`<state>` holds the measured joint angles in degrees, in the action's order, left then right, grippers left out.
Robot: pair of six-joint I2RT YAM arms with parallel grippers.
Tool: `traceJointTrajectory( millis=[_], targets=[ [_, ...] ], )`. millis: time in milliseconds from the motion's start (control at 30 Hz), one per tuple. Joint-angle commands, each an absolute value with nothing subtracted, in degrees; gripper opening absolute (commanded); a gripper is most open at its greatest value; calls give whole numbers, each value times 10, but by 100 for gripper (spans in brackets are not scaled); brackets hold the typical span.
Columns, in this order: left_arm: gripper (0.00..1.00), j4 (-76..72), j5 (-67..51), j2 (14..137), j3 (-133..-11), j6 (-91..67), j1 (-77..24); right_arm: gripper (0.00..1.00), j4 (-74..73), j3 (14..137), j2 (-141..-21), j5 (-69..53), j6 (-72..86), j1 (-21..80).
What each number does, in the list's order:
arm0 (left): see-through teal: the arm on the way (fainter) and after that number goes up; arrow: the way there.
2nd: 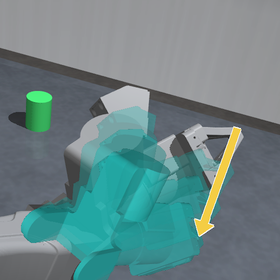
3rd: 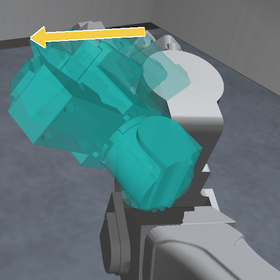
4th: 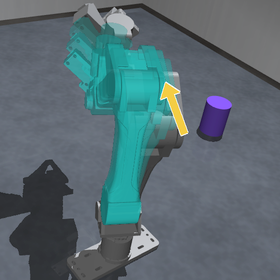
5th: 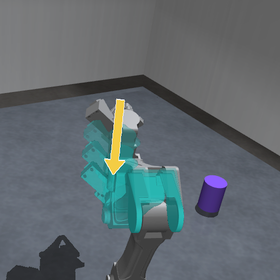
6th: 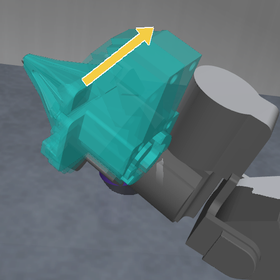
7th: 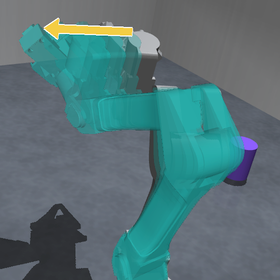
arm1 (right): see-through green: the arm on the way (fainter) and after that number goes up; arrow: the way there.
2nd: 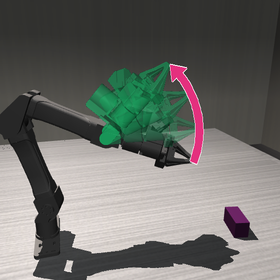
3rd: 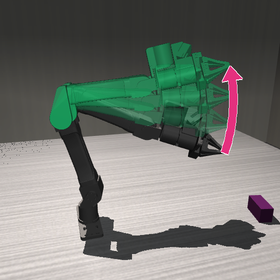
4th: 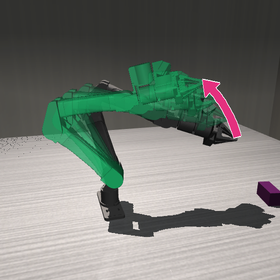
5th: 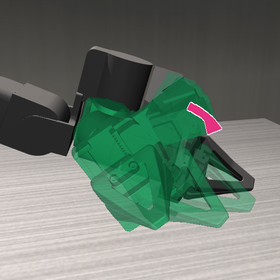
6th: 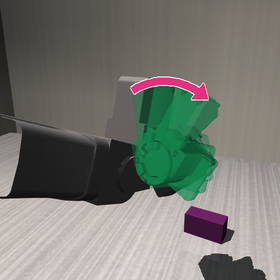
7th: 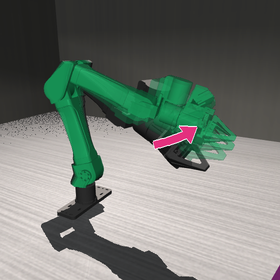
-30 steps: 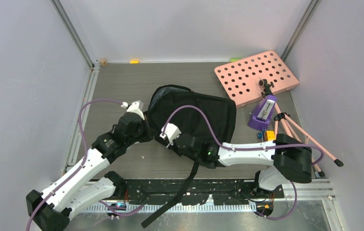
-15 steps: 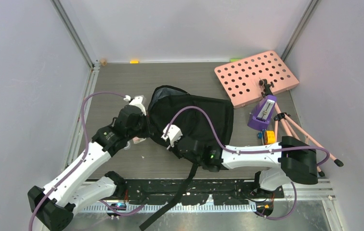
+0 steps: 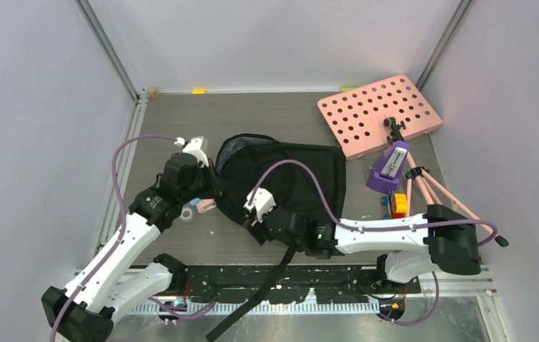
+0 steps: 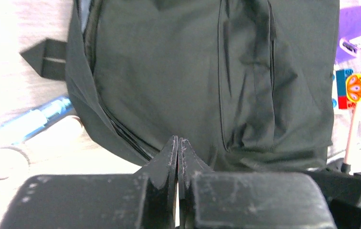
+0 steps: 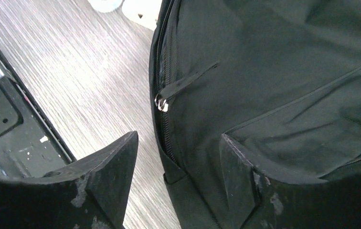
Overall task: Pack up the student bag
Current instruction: Zip the student bag at the center of the board.
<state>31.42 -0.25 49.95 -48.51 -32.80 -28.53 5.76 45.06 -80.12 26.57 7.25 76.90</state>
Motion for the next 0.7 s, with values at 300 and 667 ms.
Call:
traceJointTrajectory(
  millis=[300, 667],
  targets=[
    [48, 348, 51, 438, -446, -380, -285, 76, 46, 513, -751, 8, 204, 611],
    [63, 262, -5, 492, -399, -417, -223, 68, 30, 597, -878, -145, 289, 544]
  ],
)
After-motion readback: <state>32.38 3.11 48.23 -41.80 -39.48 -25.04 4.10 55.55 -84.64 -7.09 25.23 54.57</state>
